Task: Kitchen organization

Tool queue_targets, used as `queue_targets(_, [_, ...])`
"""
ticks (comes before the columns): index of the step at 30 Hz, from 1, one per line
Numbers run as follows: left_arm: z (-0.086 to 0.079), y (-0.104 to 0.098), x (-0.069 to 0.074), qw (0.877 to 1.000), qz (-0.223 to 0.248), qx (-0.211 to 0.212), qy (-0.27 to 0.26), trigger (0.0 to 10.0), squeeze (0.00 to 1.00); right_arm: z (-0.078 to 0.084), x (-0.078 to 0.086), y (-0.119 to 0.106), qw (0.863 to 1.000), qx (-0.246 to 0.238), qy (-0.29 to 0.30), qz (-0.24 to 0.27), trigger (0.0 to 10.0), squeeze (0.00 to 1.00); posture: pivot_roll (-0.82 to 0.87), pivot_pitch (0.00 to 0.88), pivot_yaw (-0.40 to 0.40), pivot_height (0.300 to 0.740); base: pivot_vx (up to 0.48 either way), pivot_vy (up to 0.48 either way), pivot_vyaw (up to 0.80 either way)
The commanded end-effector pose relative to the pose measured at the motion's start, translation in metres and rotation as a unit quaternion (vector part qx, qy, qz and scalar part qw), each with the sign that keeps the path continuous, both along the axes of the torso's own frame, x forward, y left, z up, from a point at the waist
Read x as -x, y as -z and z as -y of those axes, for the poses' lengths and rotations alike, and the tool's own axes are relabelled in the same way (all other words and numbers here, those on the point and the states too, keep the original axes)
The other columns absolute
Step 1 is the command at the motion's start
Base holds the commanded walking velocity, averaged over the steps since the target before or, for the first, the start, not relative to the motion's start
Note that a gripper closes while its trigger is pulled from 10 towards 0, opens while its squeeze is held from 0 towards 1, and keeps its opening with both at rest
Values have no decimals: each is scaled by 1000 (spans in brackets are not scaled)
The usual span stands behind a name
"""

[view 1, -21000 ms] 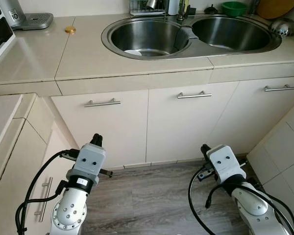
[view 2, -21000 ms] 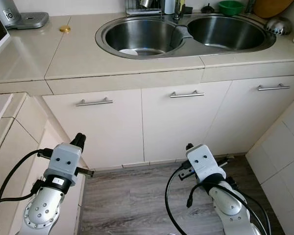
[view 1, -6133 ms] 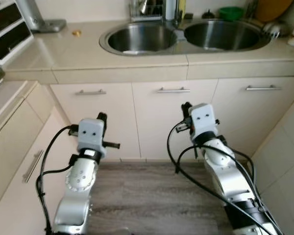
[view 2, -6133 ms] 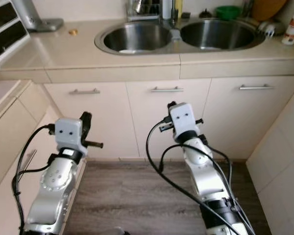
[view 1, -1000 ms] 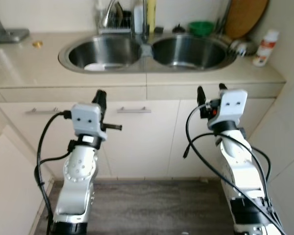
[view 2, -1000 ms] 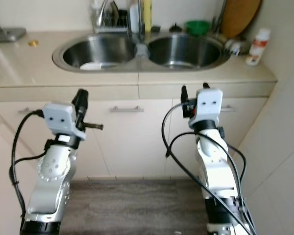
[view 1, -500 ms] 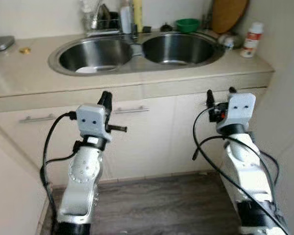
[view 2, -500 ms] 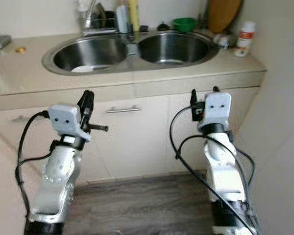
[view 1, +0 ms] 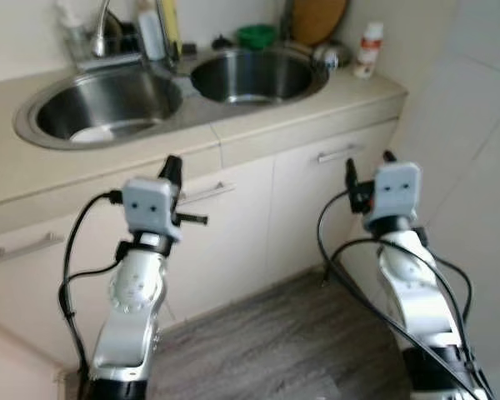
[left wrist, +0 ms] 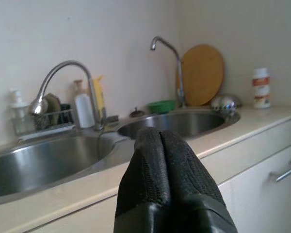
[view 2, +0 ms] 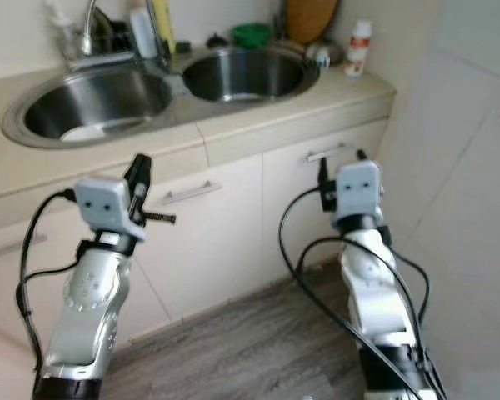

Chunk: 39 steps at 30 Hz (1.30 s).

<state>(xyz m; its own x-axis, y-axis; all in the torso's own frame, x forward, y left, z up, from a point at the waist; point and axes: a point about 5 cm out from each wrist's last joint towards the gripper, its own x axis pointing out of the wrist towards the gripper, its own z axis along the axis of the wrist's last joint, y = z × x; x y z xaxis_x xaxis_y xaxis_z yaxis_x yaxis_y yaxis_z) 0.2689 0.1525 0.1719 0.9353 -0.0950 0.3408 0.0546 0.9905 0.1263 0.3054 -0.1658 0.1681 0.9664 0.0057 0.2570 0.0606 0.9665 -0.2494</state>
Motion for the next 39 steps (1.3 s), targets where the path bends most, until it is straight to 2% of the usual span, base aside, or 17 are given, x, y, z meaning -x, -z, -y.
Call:
queue_targets(1, [5,-1,0,1000,5,-3,8,10000,0,11,1,-5,999,25,29,12,10000,0,-2,18,22,740,0,0,-800])
queue_targets(7, [7,1,-1,1000,-1,-14,10,10000,0,21,0,0,998,25,63,-7,10000,0,-5,21,21,740,0,0,-800])
queue_targets(18, [8,3,0,999,-6,-29,13,10000,0,32,-2,10,994,-14,98,-42,10000,0,-5,22,19,740,0,0,-800])
queue_targets(22, [9,3,0,999,-5,-28,17,10000,0,32,-3,11,994,-18,101,-45,10000,0,-7,24,21,740,0,-78,-800])
queue_targets(28, [9,4,0,999,-6,-28,19,10000,0,32,-3,13,993,-20,104,-49,10000,0,-6,25,23,740,0,-480,-800])
queue_targets(36, [7,3,-1,1000,-8,-10,15,10000,0,32,-4,13,992,-24,109,-54,10000,0,-5,26,23,740,0,0,-800])
queue_targets(39, [8,5,-1,1000,-18,-8,20,10000,0,32,-4,14,992,-25,110,-54,10000,0,-5,26,23,740,0,480,-800])
